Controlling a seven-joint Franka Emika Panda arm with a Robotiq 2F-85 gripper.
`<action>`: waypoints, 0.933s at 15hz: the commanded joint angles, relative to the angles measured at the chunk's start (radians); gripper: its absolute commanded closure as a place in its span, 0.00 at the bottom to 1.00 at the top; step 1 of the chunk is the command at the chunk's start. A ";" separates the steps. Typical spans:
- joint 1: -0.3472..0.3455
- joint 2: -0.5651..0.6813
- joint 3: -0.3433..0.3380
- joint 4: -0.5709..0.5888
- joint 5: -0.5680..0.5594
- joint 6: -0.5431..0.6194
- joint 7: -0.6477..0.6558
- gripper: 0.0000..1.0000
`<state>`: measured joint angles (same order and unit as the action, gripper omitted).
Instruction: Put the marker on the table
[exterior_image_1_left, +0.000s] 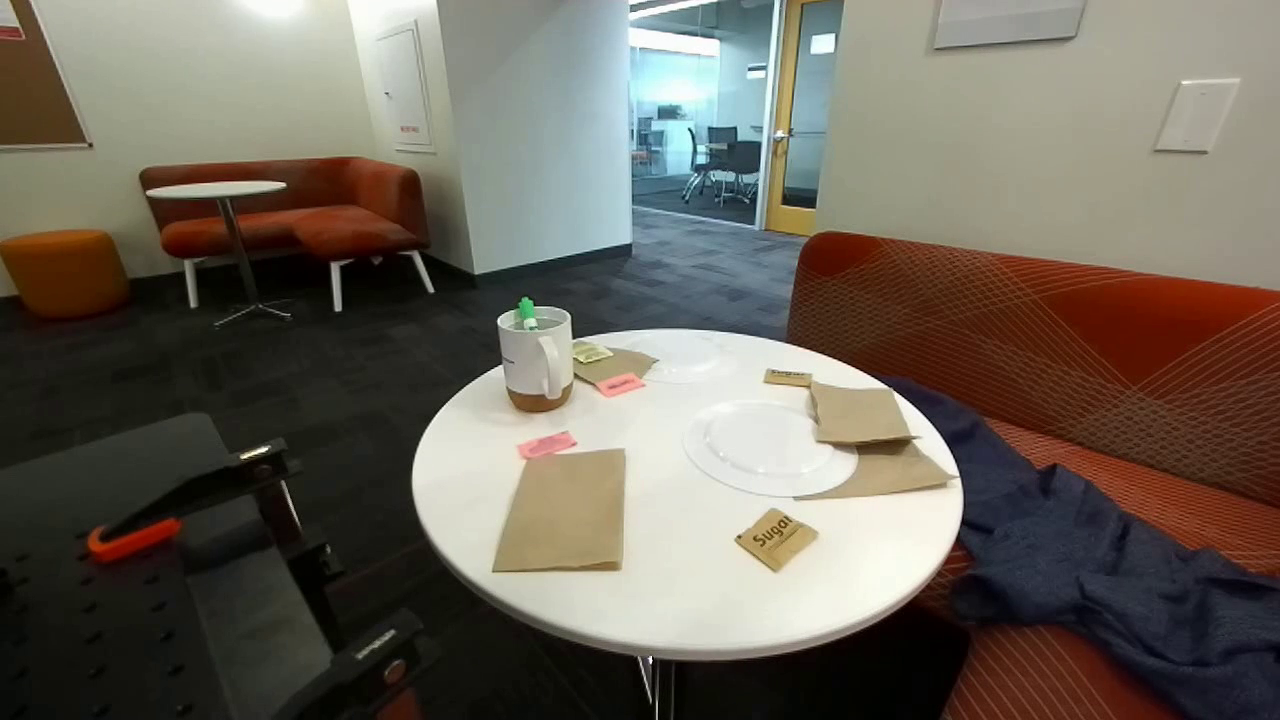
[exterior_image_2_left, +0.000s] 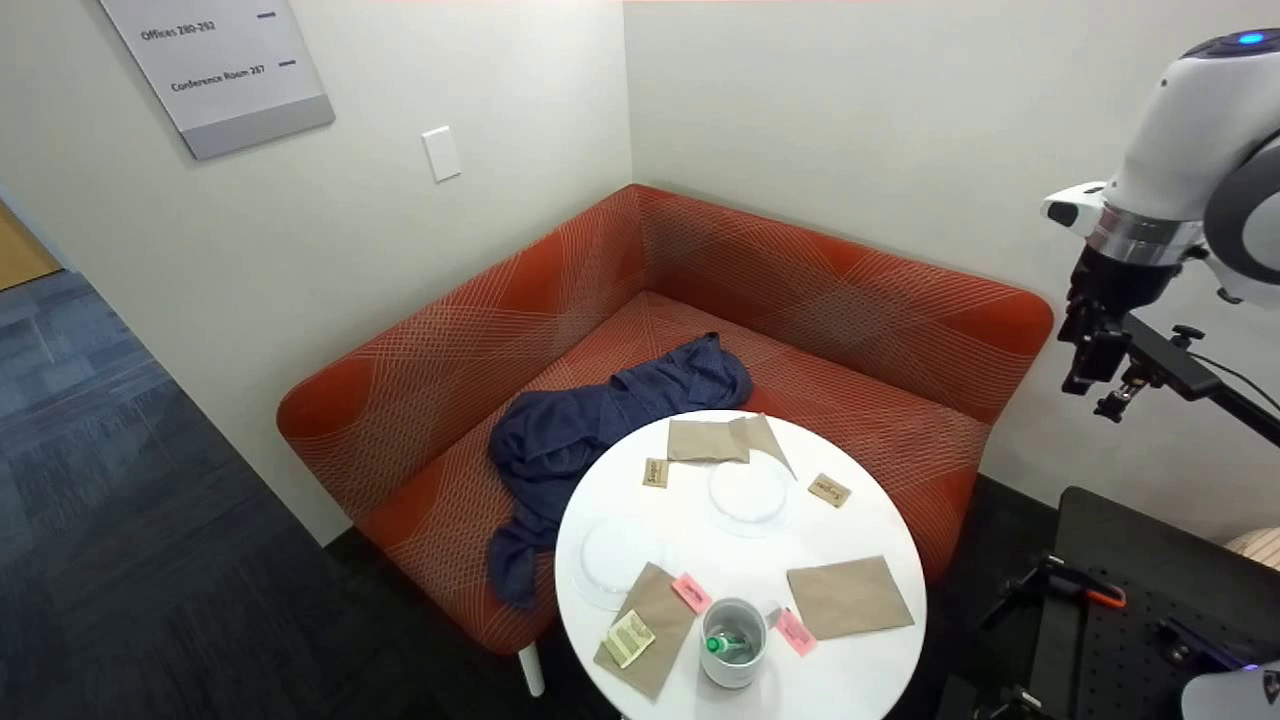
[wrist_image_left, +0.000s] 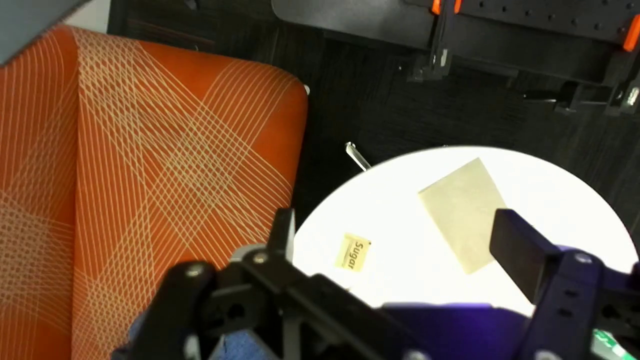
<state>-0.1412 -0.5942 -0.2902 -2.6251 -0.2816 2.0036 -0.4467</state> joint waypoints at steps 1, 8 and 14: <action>0.054 0.045 0.035 0.017 0.070 0.072 0.018 0.00; 0.156 0.108 0.125 0.008 0.158 0.153 0.010 0.00; 0.241 0.169 0.176 0.000 0.255 0.198 -0.009 0.00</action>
<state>0.0631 -0.4632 -0.1326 -2.6252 -0.0834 2.1574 -0.4455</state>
